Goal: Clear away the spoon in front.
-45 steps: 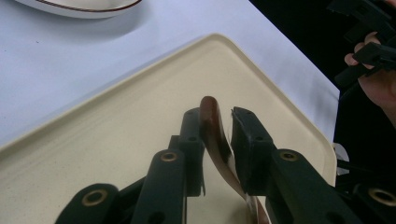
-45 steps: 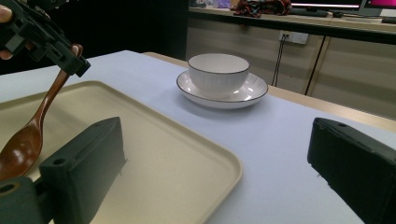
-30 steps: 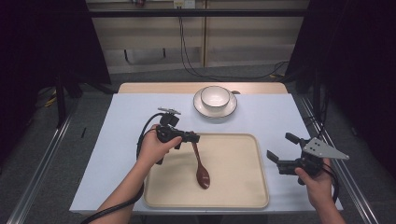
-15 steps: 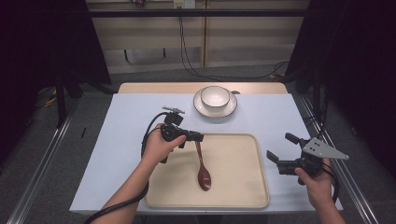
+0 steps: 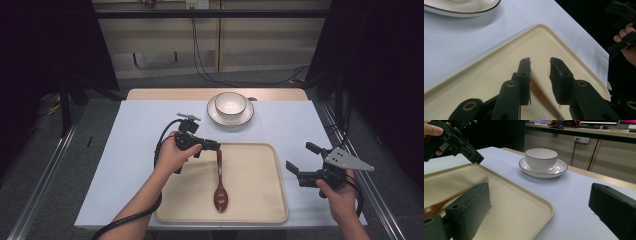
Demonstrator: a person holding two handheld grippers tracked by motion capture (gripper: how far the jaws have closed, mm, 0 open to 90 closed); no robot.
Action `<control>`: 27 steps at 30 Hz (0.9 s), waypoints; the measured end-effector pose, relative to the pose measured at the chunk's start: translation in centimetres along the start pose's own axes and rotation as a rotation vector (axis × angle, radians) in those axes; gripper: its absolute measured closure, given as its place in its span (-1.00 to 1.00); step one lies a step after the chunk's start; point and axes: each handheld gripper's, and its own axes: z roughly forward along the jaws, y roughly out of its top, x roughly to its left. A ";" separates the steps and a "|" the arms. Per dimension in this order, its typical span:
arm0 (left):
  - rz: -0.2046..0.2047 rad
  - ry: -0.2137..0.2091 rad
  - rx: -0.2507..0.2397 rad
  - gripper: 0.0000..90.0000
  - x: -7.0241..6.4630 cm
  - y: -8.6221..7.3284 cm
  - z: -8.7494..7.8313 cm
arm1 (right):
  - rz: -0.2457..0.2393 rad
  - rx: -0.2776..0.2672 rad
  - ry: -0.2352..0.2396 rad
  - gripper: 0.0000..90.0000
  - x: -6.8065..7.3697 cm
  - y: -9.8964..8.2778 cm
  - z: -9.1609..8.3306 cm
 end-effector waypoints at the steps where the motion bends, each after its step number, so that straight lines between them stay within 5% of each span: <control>1: -0.001 0.002 -0.003 0.57 0.0 0.0 0.0 | -0.001 0.005 0.004 -0.93 0.0 0.0 0.0; 11: 0.003 -0.001 -0.016 0.51 -0.2 -0.1 -0.8 | -0.002 0.001 -0.003 -0.93 0.0 0.0 0.0; 16: 0.012 -0.004 -0.064 0.35 -0.4 -0.1 -1.4 | -0.002 0.007 0.000 -0.93 0.0 0.0 0.1; 27: 0.041 0.015 -0.089 0.09 -0.4 -0.2 -2.0 | -0.008 0.005 -0.001 -0.93 -0.1 0.0 0.2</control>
